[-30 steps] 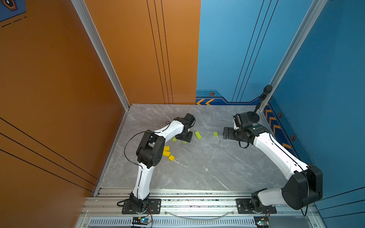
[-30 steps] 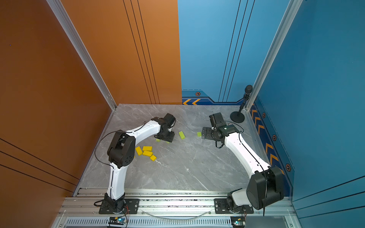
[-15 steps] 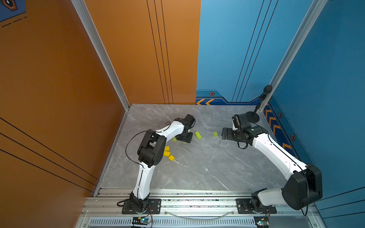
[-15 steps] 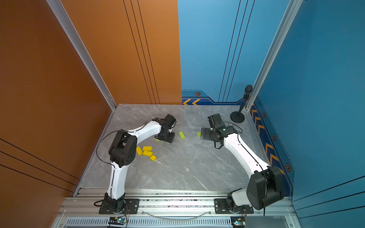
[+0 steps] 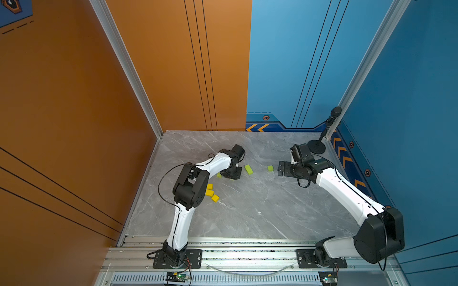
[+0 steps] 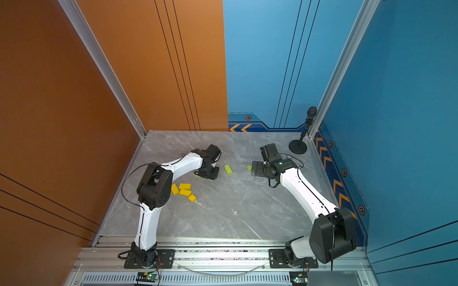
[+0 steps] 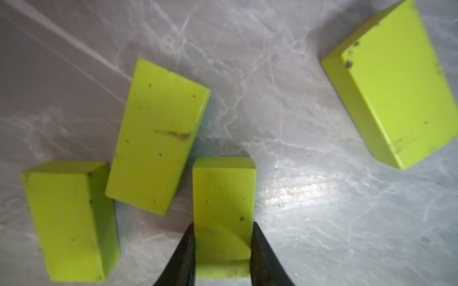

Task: Assemble the letter v with building blocks
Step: Move the building block to the center of the board.

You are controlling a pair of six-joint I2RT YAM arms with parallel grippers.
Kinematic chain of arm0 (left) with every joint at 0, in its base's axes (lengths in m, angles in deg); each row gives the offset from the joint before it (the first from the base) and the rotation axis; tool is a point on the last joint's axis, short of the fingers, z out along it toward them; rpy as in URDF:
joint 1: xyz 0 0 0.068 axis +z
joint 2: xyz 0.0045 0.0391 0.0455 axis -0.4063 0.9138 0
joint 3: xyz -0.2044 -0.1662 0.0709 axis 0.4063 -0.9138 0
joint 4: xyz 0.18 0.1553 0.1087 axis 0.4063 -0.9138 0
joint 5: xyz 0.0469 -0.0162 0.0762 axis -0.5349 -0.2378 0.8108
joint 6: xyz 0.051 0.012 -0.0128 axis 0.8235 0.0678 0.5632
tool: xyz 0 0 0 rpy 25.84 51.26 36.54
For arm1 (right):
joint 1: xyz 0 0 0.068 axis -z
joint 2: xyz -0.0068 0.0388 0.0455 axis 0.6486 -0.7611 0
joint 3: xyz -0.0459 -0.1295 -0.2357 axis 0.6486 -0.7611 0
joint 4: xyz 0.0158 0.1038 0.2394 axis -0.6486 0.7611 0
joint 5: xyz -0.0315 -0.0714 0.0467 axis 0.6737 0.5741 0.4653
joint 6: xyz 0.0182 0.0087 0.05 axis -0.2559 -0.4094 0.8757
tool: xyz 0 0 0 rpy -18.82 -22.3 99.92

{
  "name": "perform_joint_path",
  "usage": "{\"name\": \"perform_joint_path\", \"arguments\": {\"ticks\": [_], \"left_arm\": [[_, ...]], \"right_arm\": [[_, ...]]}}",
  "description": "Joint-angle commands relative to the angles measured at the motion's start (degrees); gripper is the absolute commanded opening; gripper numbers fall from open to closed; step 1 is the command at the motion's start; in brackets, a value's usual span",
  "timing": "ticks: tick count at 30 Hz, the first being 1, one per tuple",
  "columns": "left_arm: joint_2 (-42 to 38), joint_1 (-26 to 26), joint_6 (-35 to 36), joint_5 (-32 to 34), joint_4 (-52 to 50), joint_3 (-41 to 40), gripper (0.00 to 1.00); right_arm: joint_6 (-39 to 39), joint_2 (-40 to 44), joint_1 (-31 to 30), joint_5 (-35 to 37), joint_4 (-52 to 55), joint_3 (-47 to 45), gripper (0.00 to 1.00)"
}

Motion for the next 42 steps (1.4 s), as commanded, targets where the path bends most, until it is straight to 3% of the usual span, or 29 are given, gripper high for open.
{"name": "perform_joint_path", "arguments": {"ticks": [1, 8, 16, 20, 25, 28, 34, 37, 42], "left_arm": [[-3.3, -1.7, -7.0, -3.3, -1.0, -1.8, 0.34], [-6.1, -6.8, -21.1, -5.4, -0.3, -1.1, 0.36], [-3.5, -11.1, -41.8, -4.7, 1.3, 1.4, 0.37], [-2.4, -12.4, -46.1, -2.6, 3.4, 3.8, 0.37], [-8.6, -10.7, -46.6, -0.6, 7.7, -1.4, 0.43], [-16.3, -6.2, -45.3, -0.1, 10.2, -8.7, 0.54], [-31.3, 5.1, -39.9, -7.9, 16.7, -21.9, 0.75], [-37.3, 8.8, -36.7, -10.3, 17.1, -25.9, 0.97], [-44.7, 14.0, -33.9, -14.0, 16.6, -30.9, 0.98]], "right_arm": [[1.0, 1.5, -0.6, 0.8, -1.0, -1.0, 1.00], [1.3, 1.9, -0.9, 0.9, -1.5, -2.0, 1.00], [0.9, 3.8, -0.6, 1.2, -1.6, -3.4, 1.00], [0.9, 4.9, -0.3, 1.2, -1.6, -4.3, 1.00], [0.6, 4.9, -0.4, 1.4, -1.0, -5.5, 1.00], [0.9, 3.2, -2.5, 1.7, -2.3, -5.9, 1.00], [0.9, -8.7, -12.3, 4.4, -3.6, -0.3, 0.98], [0.7, -17.8, -18.0, 6.2, -2.0, 5.7, 0.93], [1.4, -28.1, -24.8, 8.7, -0.5, 14.3, 0.88]]}}
